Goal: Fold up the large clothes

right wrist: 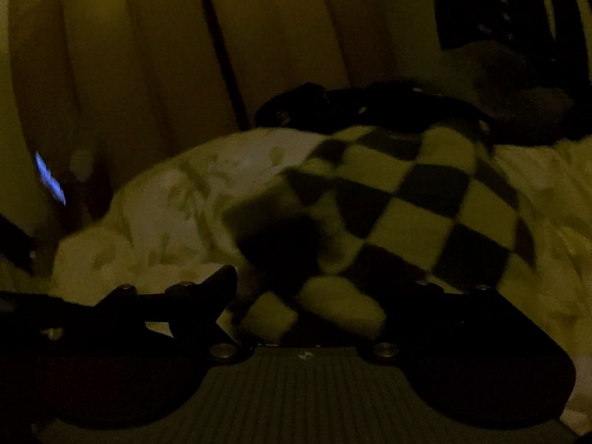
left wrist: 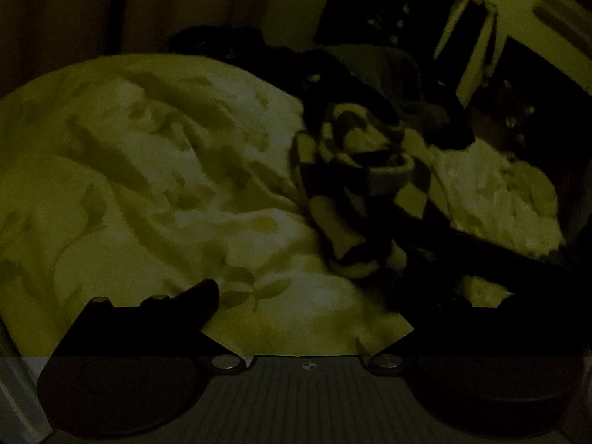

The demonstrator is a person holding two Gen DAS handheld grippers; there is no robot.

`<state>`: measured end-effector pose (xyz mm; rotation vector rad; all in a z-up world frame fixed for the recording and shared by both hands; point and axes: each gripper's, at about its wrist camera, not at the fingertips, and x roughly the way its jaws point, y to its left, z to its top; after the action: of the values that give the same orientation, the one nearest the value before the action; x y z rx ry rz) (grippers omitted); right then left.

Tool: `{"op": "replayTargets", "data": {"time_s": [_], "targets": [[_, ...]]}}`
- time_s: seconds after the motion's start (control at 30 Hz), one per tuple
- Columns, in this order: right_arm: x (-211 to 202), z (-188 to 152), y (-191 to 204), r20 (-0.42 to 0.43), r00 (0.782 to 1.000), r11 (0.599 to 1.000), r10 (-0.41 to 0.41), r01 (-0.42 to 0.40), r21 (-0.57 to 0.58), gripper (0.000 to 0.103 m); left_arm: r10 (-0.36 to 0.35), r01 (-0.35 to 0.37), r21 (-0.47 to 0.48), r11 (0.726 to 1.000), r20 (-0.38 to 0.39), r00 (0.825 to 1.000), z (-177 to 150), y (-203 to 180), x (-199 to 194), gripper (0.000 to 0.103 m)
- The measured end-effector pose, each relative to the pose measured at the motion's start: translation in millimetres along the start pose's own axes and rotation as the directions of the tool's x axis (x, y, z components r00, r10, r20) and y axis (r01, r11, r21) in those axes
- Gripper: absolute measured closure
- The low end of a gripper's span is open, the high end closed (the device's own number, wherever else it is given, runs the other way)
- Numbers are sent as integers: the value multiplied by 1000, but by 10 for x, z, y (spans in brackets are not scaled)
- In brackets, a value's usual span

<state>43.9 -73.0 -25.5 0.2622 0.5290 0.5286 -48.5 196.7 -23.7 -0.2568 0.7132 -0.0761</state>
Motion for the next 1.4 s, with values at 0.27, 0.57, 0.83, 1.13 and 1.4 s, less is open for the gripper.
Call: {"op": "replayTargets", "data": {"time_s": [0.27,0.57,0.83,1.13,1.4], "targets": [[-447,-69,-1026,71,997,901,-22,-11,434,15,-50,47,-89,995,-27,998,107,-26,127,0],[-471,-494,-1839,87,993,687,77,-116,717,14,-40,32,-130,991,-60,997,357,-154,494,0],[-197,-599,-1888,55,981,661,184,-165,732,14,-76,63,-127,990,-97,992,578,-273,970,0],[213,-596,-1976,54,963,612,265,-211,762,11,-163,152,-164,975,-53,985,717,-254,1383,0],[636,-685,-1997,85,942,596,326,-274,755,25,-141,140,-164,976,6,990,562,-213,1479,0]]}}
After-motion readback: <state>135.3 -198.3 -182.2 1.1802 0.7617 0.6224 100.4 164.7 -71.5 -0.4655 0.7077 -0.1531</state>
